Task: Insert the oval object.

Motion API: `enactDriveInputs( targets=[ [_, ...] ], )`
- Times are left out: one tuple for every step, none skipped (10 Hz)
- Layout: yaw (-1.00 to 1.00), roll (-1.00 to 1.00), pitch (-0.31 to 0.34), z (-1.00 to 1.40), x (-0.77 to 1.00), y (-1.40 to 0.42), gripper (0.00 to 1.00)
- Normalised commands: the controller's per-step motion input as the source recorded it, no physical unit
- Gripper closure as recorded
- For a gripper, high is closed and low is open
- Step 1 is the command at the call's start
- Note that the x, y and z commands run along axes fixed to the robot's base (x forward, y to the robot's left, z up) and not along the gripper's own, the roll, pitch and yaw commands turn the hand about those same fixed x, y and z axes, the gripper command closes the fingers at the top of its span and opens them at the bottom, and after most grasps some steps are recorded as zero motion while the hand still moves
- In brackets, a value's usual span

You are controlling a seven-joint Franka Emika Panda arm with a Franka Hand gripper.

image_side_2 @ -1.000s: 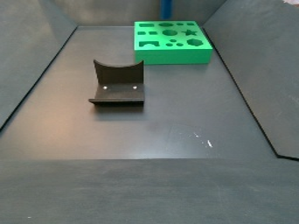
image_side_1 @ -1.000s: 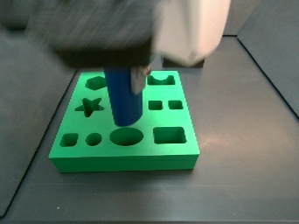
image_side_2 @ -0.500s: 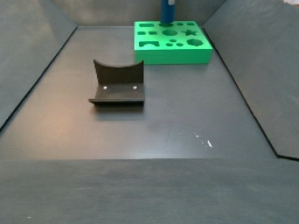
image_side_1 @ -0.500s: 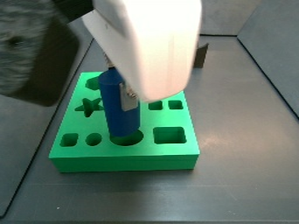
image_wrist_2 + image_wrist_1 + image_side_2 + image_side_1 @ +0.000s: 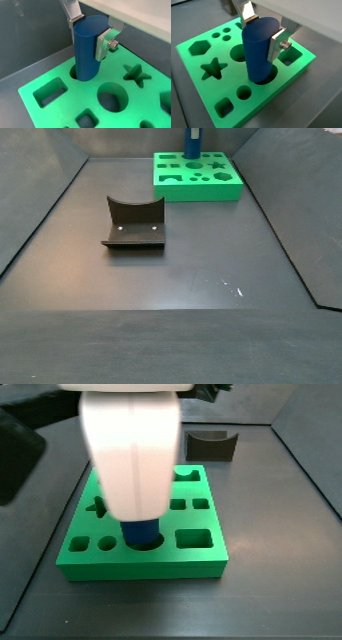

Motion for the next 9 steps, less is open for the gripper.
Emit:
enactDriveInputs(
  targets=[
    [-0.50, 0.13, 0.019, -0.06, 0.27, -0.41, 1.00],
    [-0.09, 0.17, 0.000, -0.11, 0.00, -0.11, 1.00],
    [0.00, 0.08, -0.020, -0.26, 0.01, -0.25, 1.00],
    [0.00, 0.02, 0.000, -0.43, 0.17, -0.20, 1.00],
    [-0.03, 0.09, 0.000, -0.49, 0.26, -0.08, 1.00],
    [-0.12, 0.12, 0.010, -0.53, 0.37, -0.02, 1.00],
    [-0.10, 0.16, 0.027, -0.51, 0.32, 0.00, 1.00],
    [0.00, 0.17, 0.023, -0.39, 0.08, 0.05, 1.00],
    [0.00, 0.04, 0.000, -0.26, -0.17, 0.12, 1.00]
  ],
)
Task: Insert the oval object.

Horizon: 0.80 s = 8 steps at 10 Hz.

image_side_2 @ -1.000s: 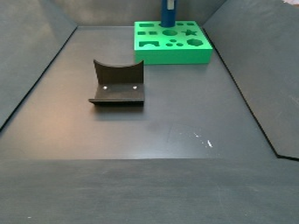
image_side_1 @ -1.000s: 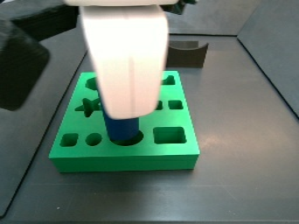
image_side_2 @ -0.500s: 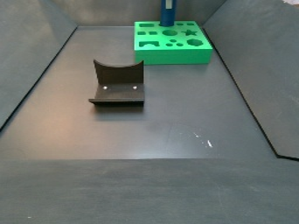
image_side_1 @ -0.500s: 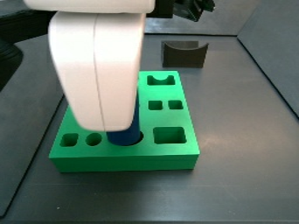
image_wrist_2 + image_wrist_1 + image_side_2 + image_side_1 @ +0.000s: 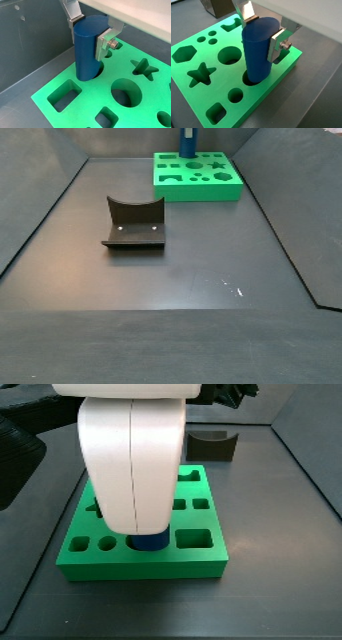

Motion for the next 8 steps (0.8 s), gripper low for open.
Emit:
enactDriveInputs(
  targets=[
    [0.00, 0.00, 0.001, -0.21, -0.33, 0.11, 1.00],
    [0.00, 0.01, 0.000, -0.09, -0.40, 0.15, 1.00],
    [0.00, 0.00, 0.000, -0.11, -0.21, 0.09, 1.00],
    [-0.15, 0.00, 0.000, -0.29, 0.00, 0.00, 1.00],
    [-0.22, 0.02, 0.000, -0.37, 0.07, 0.00, 1.00],
    [-0.29, 0.08, 0.007, -0.36, 0.08, 0.01, 1.00],
    [-0.29, 0.01, 0.000, -0.59, 0.12, 0.00, 1.00],
    [-0.31, 0.03, 0.001, -0.54, 0.13, 0.00, 1.00]
  ],
)
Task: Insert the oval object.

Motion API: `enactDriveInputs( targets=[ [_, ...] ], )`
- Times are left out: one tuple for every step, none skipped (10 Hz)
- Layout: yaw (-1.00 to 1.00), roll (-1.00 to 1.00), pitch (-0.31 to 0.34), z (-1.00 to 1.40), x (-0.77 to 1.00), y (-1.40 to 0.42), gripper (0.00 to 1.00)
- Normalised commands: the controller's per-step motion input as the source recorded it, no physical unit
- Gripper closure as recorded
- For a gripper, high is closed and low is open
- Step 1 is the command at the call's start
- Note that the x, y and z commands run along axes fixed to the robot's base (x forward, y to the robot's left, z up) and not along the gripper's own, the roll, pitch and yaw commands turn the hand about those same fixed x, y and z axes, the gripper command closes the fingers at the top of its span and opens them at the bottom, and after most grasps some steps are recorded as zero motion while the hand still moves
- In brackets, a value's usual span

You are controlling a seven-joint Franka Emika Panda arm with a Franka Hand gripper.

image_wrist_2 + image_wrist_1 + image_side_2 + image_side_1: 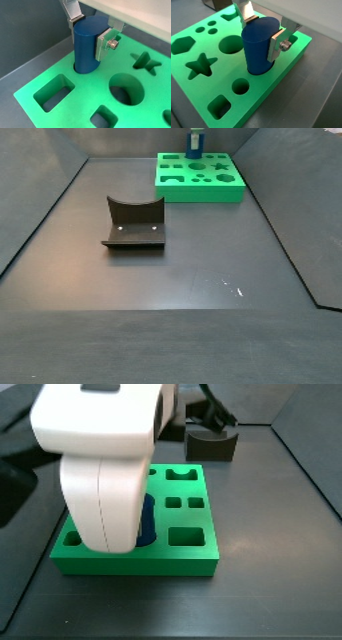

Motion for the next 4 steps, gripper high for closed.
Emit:
enactDriveInputs(
  targets=[
    [-0.27, 0.08, 0.026, -0.37, 0.11, 0.00, 1.00],
    [-0.21, 0.10, 0.019, -0.31, 0.03, 0.00, 1.00],
    [0.00, -0.07, 0.000, -0.08, 0.17, 0.02, 1.00],
    [0.00, -0.01, 0.000, 0.00, 0.00, 0.00, 1.00]
  ],
)
